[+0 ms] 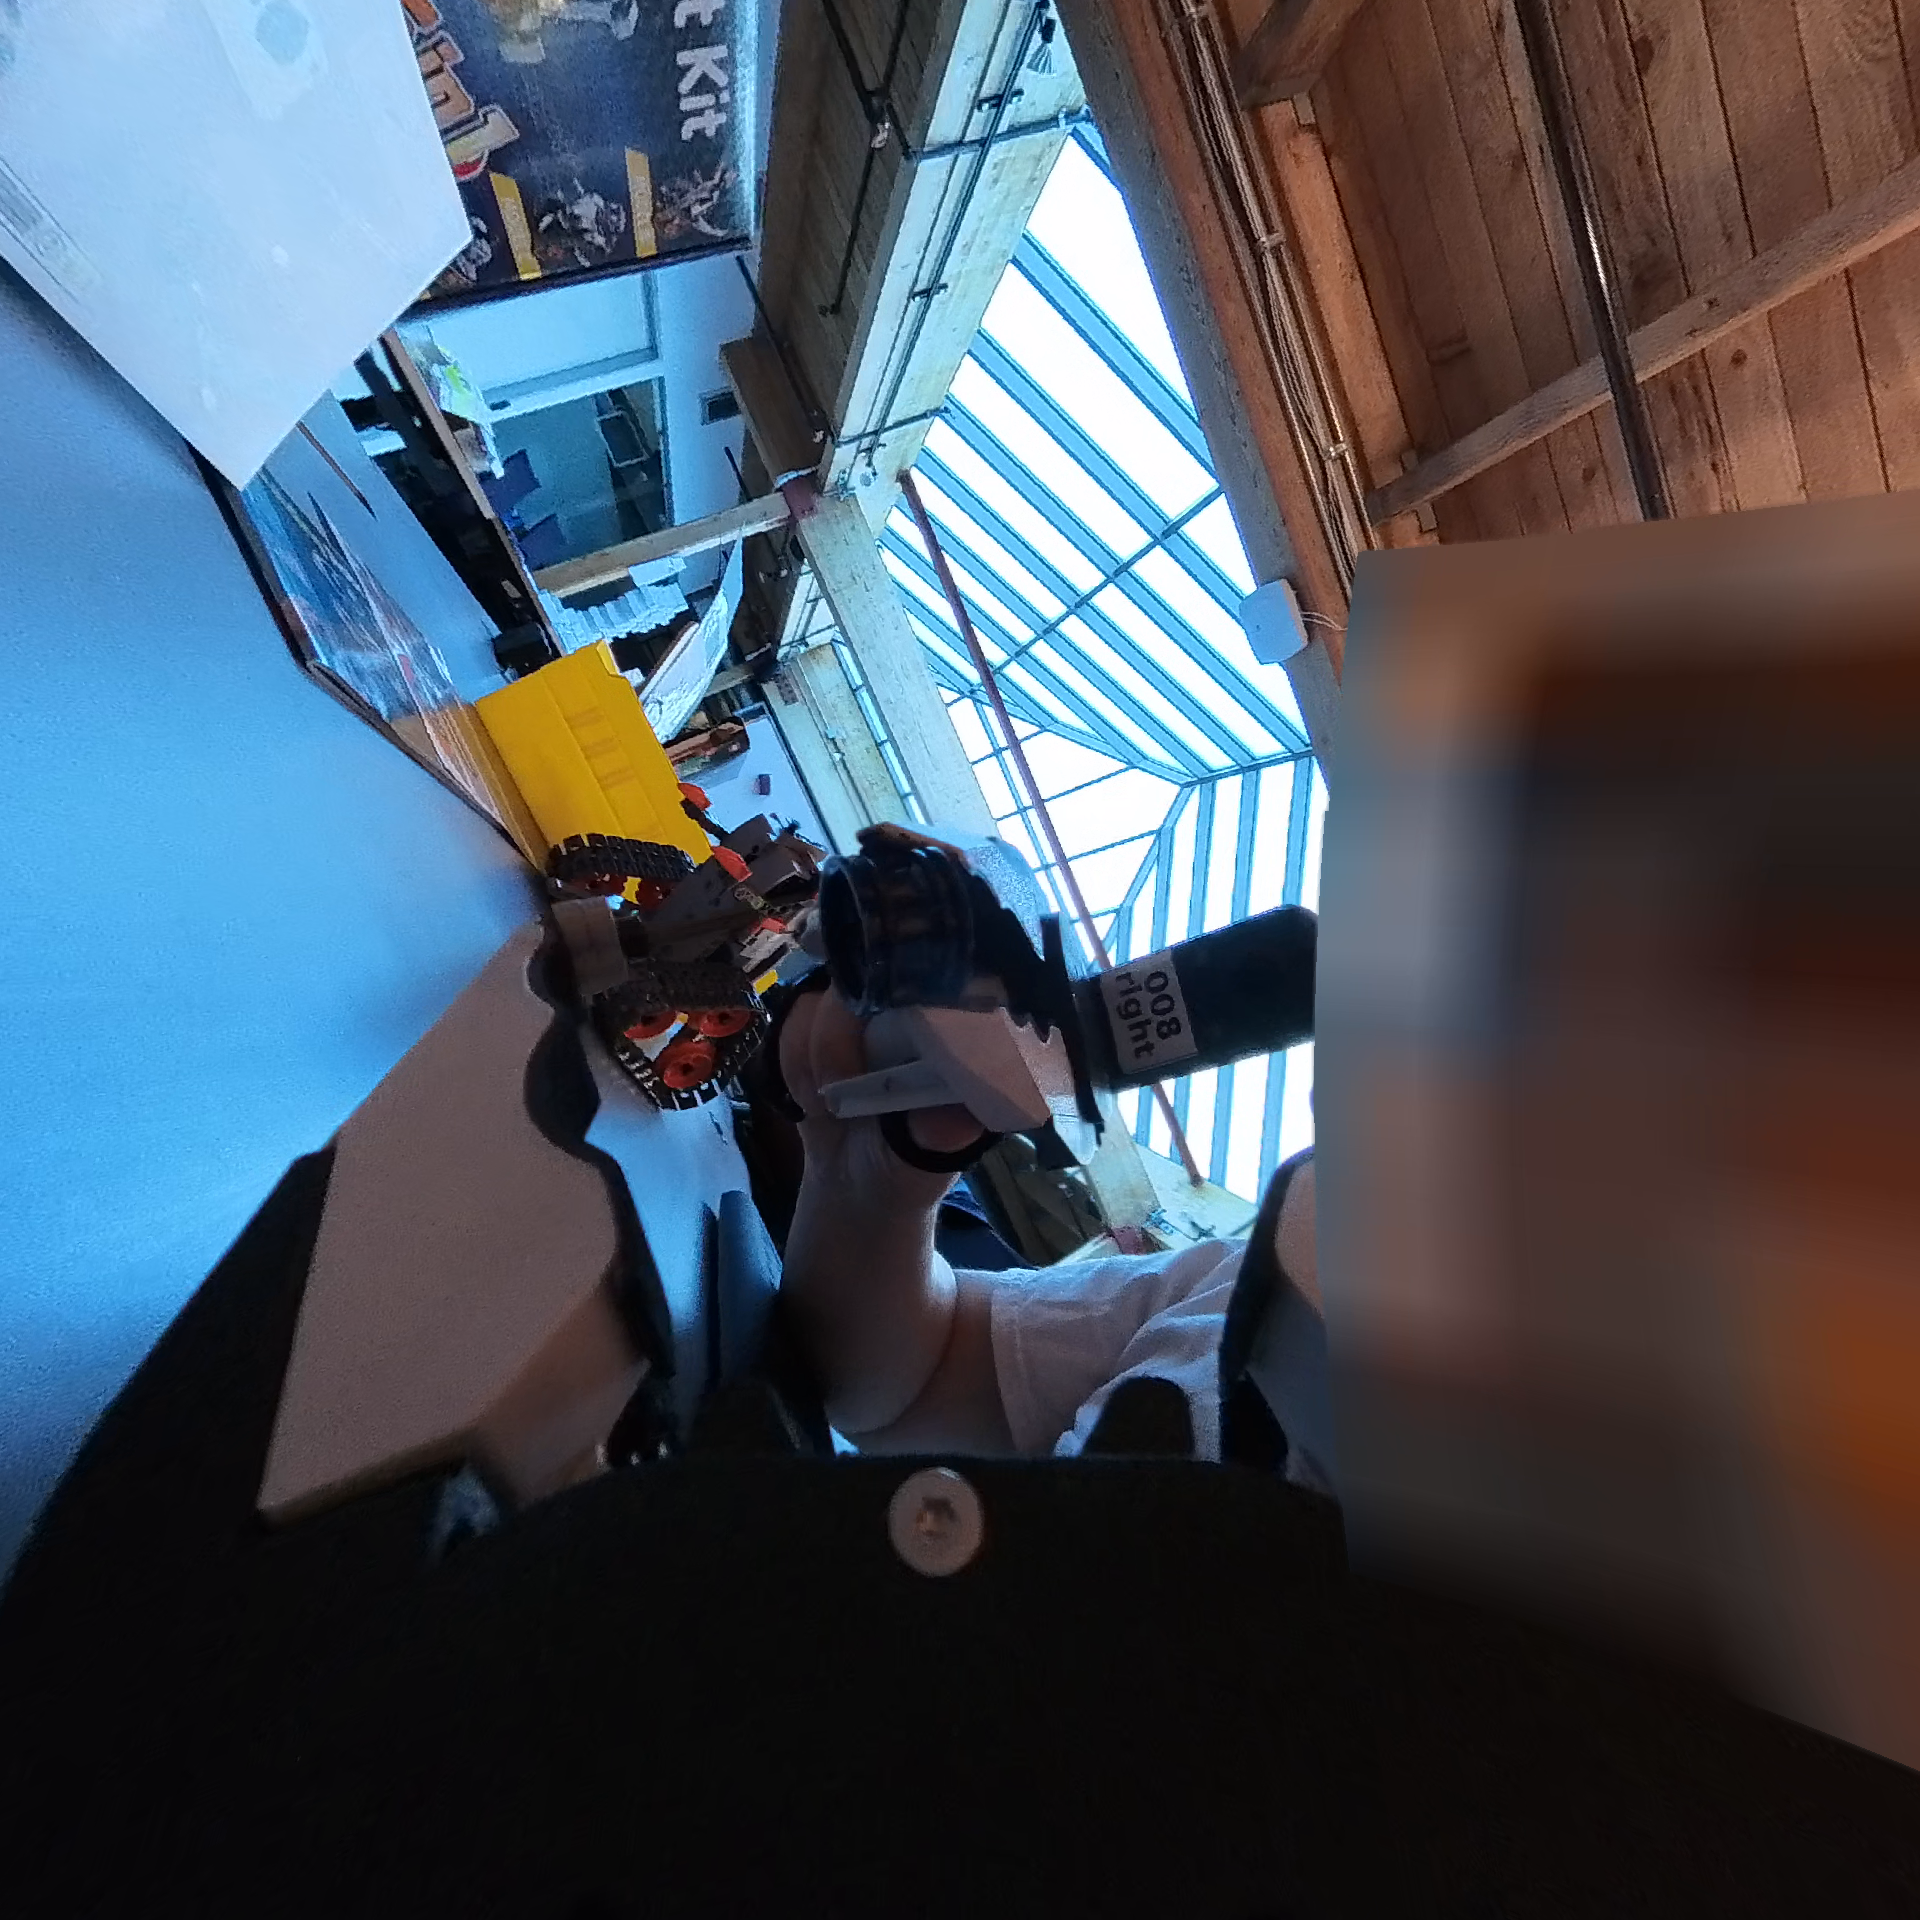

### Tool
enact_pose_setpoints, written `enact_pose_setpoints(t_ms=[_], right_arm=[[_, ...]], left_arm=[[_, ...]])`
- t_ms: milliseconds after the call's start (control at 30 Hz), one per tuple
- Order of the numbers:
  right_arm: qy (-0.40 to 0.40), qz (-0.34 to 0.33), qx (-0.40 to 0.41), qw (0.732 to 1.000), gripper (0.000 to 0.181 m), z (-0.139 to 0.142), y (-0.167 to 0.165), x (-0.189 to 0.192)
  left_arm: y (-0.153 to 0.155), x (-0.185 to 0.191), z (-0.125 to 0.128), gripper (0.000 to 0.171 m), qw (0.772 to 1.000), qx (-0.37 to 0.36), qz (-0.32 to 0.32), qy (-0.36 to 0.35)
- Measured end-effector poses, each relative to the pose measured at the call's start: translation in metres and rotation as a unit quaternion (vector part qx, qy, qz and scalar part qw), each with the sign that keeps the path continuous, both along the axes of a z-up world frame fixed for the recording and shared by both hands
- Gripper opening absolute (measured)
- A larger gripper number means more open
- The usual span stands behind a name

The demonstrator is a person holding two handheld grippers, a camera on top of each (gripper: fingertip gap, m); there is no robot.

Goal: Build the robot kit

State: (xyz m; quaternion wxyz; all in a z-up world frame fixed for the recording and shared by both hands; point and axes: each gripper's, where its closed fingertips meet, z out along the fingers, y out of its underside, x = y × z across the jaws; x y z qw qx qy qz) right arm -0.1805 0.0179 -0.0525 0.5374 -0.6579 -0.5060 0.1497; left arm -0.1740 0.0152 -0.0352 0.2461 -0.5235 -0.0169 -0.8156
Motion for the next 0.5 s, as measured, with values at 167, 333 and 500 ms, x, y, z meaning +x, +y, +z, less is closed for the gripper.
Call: enact_pose_setpoints(t_ms=[167,333,500], right_arm=[[0.02,-0.006,-0.029,0.999,0.03,-0.0031,0.0018,0.0001],[0.023,-0.008,-0.029,0.999,0.03,-0.004,0.0028,-0.0038],[0.029,-0.012,-0.037,0.999,0.03,-0.0041,0.0034,-0.0045]], left_arm=[[0.0008,-0.001,0.0006,0.14,1.0,0.005,0.008,0.003],[-0.0006,0.0011,0.0008,0.14,1.0,0.005,0.004,0.002],[-0.0012,0.0017,0.0009,0.139,1.0,0.01,0.005,0.008]])
